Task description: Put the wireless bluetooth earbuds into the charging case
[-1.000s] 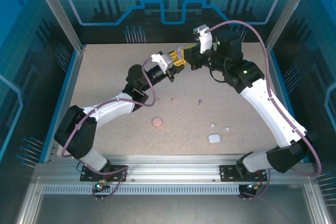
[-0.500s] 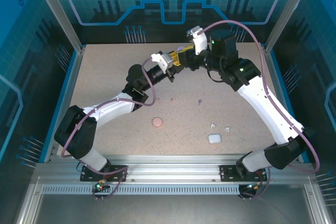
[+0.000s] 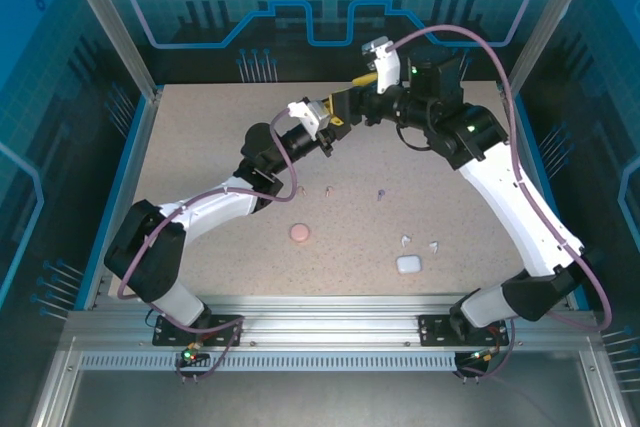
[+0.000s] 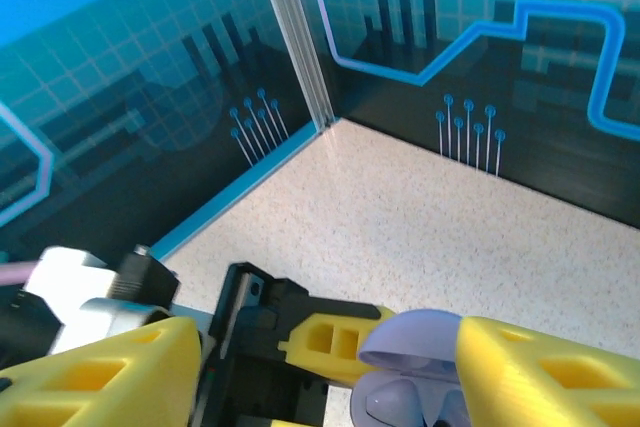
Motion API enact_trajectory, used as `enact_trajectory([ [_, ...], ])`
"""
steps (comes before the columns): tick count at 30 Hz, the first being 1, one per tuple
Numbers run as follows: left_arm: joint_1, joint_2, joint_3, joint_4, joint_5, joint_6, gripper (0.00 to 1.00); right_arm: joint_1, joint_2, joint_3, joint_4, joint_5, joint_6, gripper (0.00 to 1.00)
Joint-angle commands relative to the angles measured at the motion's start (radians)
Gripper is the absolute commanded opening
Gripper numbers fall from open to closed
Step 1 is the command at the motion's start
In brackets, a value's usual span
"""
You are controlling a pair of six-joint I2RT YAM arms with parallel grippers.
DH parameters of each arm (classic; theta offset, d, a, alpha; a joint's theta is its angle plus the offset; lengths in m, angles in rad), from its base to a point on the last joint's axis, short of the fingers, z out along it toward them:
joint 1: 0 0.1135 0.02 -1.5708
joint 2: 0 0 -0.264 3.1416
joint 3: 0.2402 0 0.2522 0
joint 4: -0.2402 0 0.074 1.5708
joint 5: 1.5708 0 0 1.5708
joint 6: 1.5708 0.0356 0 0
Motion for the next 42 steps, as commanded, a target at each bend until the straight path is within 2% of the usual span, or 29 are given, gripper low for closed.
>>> enact_trajectory([
  [1, -0.006, 0.009, 0.000, 0.062, -0.012, -0.016, 0.00, -0.046, -0.064, 0.041, 0.007, -0.016, 0.090, 0.71],
  [8, -0.004, -0.013, -0.029, 0.082, -0.040, -0.009, 0.00, -0.243, -0.107, -0.033, -0.119, 0.120, 0.318, 0.74],
  [13, 0.010, -0.051, -0.063, 0.092, -0.050, -0.017, 0.00, -0.290, -0.038, -0.133, -0.229, 0.220, 0.414, 0.73],
  [21, 0.027, -0.142, -0.125, 0.101, -0.066, -0.039, 0.00, -0.272, 0.209, -0.235, -0.266, 0.301, 0.545, 0.67],
  [30, 0.029, -0.221, -0.181, 0.093, -0.076, -0.047, 0.00, -0.191, 0.528, -0.144, -0.380, 0.338, 0.615, 0.59],
  [34, 0.029, -0.242, -0.197, 0.099, -0.081, -0.054, 0.00, -0.158, 0.590, -0.121, -0.420, 0.367, 0.629, 0.57],
  [42, 0.029, -0.256, -0.206, 0.107, -0.071, -0.074, 0.00, -0.135, 0.606, -0.211, -0.383, 0.367, 0.653, 0.51],
])
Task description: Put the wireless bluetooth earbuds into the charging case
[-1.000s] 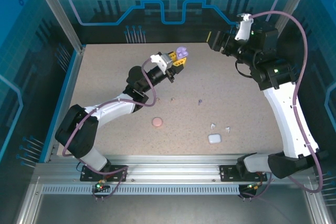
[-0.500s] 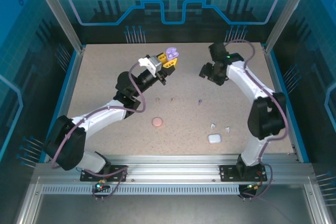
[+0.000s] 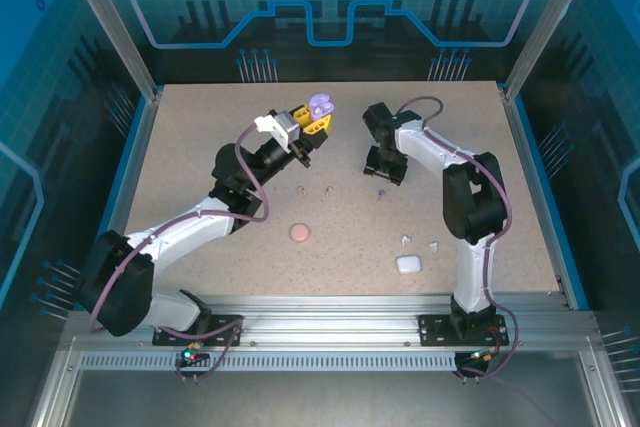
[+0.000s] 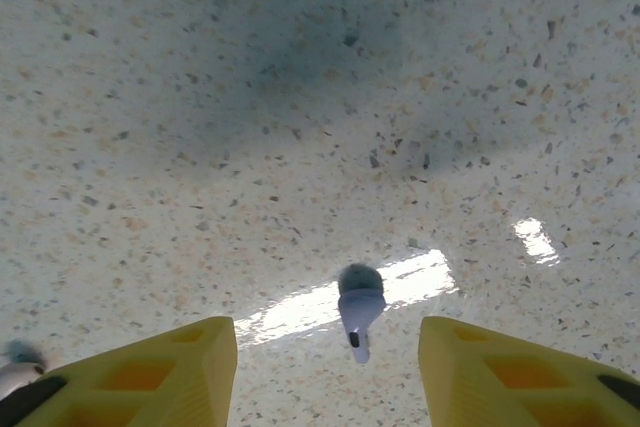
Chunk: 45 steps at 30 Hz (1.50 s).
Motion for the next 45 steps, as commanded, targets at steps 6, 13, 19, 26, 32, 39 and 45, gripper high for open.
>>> enact_trajectory([
  [6, 0.005, -0.040, -0.020, 0.058, -0.003, -0.024, 0.00, 0.021, 0.048, -0.046, -0.005, 0.013, 0.024, 0.47],
  [13, 0.006, -0.043, -0.015, 0.057, -0.002, -0.029, 0.00, 0.024, 0.080, -0.055, 0.006, 0.012, 0.024, 0.46],
  [19, 0.006, -0.041, -0.012, 0.056, 0.004, -0.032, 0.00, 0.017, 0.088, -0.070, 0.021, 0.014, 0.020, 0.41],
  [26, 0.005, -0.035, -0.011, 0.056, 0.003, -0.032, 0.00, 0.011, 0.084, -0.092, 0.039, 0.006, 0.018, 0.37],
  [32, 0.006, -0.035, -0.012, 0.054, 0.004, -0.033, 0.00, 0.005, 0.088, -0.105, 0.052, 0.002, 0.011, 0.29],
  [39, 0.005, -0.034, -0.009, 0.051, 0.009, -0.034, 0.00, -0.002, 0.077, -0.128, 0.073, 0.002, -0.010, 0.22],
  [45, 0.006, -0.034, -0.005, 0.048, 0.011, -0.037, 0.00, -0.005, 0.061, -0.157, 0.094, 0.004, -0.060, 0.18],
])
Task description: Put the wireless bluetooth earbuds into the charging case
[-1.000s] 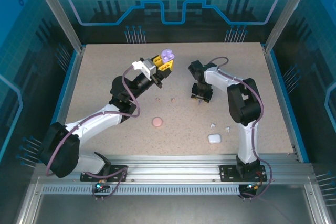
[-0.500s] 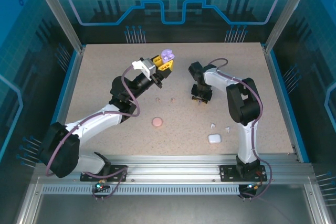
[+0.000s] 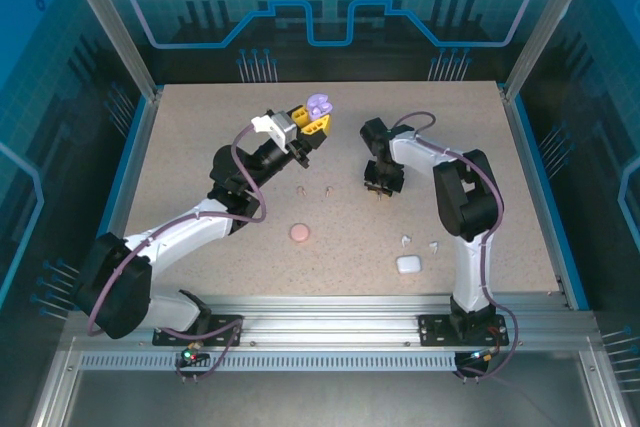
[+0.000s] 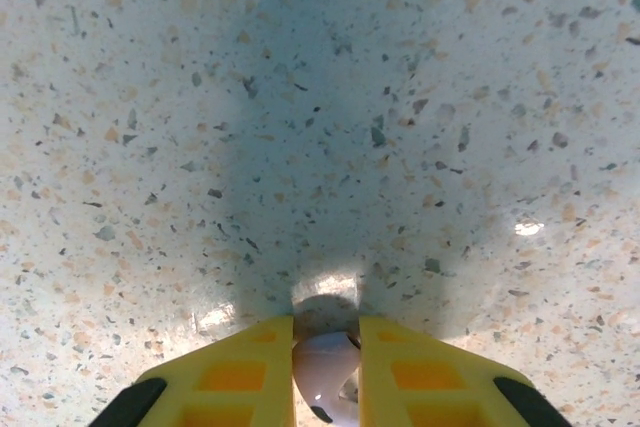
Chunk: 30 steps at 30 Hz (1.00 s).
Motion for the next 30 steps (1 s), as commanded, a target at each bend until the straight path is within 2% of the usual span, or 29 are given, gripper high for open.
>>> enact_trajectory([
  [1, 0.005, -0.019, 0.005, 0.040, 0.012, -0.012, 0.00, -0.016, 0.011, -0.057, 0.003, 0.027, -0.038, 0.17],
  [16, 0.004, -0.014, 0.027, 0.032, 0.042, -0.021, 0.00, -0.016, -0.296, -0.144, 0.130, -0.018, -0.090, 0.16],
  [30, 0.000, 0.031, 0.071, 0.018, 0.080, -0.007, 0.00, -0.029, -0.598, 0.073, 0.160, -0.145, -0.173, 0.18],
])
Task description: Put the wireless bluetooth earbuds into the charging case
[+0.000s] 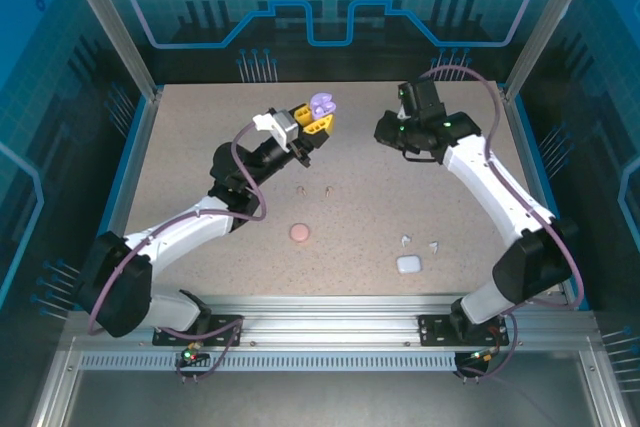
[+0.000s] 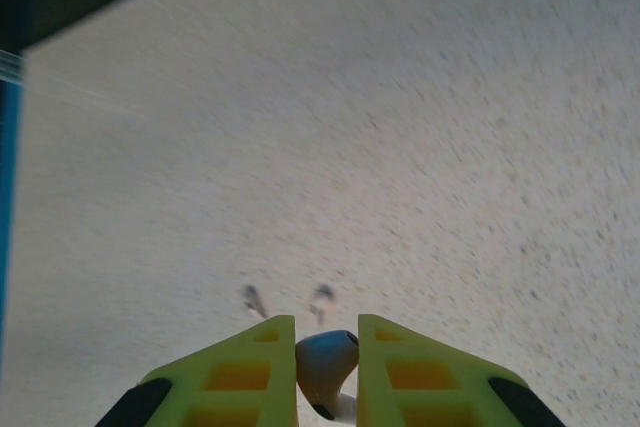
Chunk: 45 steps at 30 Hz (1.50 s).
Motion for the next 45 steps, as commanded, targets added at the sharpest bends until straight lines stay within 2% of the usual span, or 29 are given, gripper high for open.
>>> enact_trajectory([
  [1, 0.000, 0.023, 0.041, 0.019, 0.032, -0.006, 0.00, -0.009, -0.063, 0.072, 0.023, -0.057, -0.049, 0.18],
  [9, -0.005, 0.075, 0.070, 0.024, 0.046, -0.002, 0.00, -0.008, -0.153, 0.166, 0.115, -0.137, -0.073, 0.19],
  [19, -0.012, 0.121, 0.103, 0.017, 0.073, 0.006, 0.00, 0.025, -0.172, 0.198, 0.202, -0.245, -0.045, 0.20],
  [32, -0.018, 0.127, 0.117, 0.008, 0.074, 0.017, 0.00, 0.133, -0.165, 0.184, 0.250, -0.265, -0.050, 0.20],
  [45, -0.020, 0.125, 0.117, 0.009, 0.072, 0.020, 0.00, 0.154, -0.141, 0.127, 0.263, -0.285, -0.023, 0.19],
])
